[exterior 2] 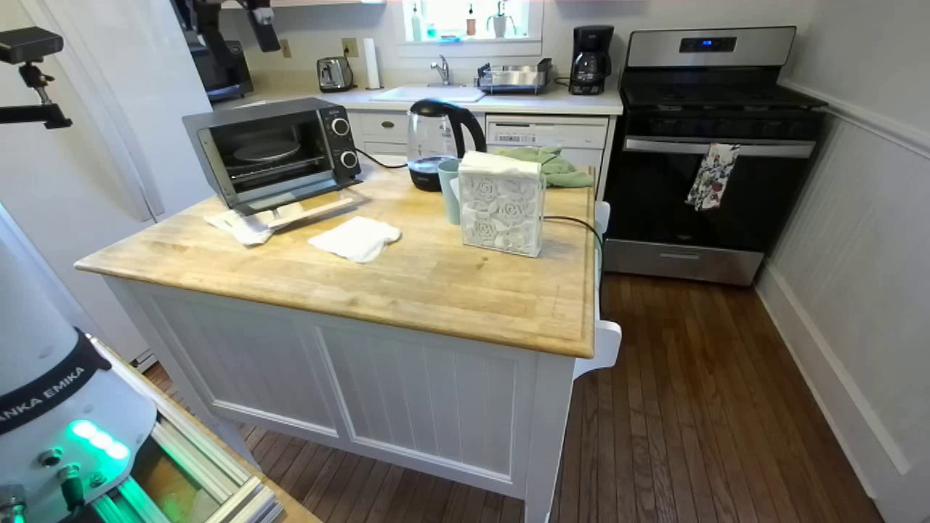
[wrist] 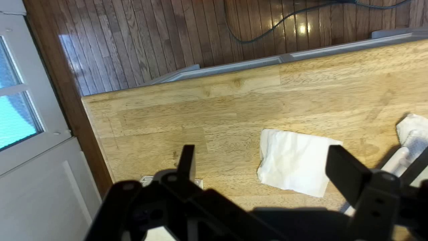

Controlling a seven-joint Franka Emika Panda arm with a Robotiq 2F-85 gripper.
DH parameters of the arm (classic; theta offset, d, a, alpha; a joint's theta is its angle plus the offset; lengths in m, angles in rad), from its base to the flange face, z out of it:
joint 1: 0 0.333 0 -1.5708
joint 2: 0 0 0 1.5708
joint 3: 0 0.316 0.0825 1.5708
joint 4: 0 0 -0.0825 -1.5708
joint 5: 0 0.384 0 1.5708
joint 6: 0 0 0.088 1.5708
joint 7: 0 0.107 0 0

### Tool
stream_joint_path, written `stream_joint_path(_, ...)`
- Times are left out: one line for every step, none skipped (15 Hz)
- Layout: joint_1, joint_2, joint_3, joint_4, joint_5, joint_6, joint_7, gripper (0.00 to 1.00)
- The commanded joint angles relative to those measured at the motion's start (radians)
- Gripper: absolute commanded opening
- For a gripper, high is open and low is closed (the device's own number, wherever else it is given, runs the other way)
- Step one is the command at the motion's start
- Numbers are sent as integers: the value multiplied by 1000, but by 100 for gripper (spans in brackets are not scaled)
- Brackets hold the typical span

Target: Take the white plate out of the oven

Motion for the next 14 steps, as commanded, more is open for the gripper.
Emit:
stream_joint_path(19, 1, -13, 3, -9, -5, 10, 100)
stream_joint_path(19, 1, -13, 3, -10, -5, 10, 100)
stream_joint_path(19, 1, -13, 3, -10, -5, 10, 100)
stream_joint_path(19, 1, -13, 3, -10, -5, 10, 100)
stream_joint_path(19, 1, -13, 3, -10, -5, 10, 100)
stream_joint_path(19, 1, -13, 3, -10, -5, 10, 100)
stream_joint_path(28, 20, -7, 10, 14, 12, 27, 100)
stream_joint_path(37, 46, 2, 19, 48, 24, 60, 100)
stream_joint_path(52, 61, 4, 19, 72, 34, 68, 100)
stream_joint_path(62, 83, 14, 21, 111, 48, 105, 100)
stream_joint_path(81, 100, 16, 19, 148, 62, 108, 100)
stream_joint_path(88, 124, 33, 13, 181, 97, 149, 100)
stream_joint_path(101, 149, 43, 7, 223, 134, 177, 100)
stream_joint_path(117, 182, 51, 10, 276, 163, 203, 100)
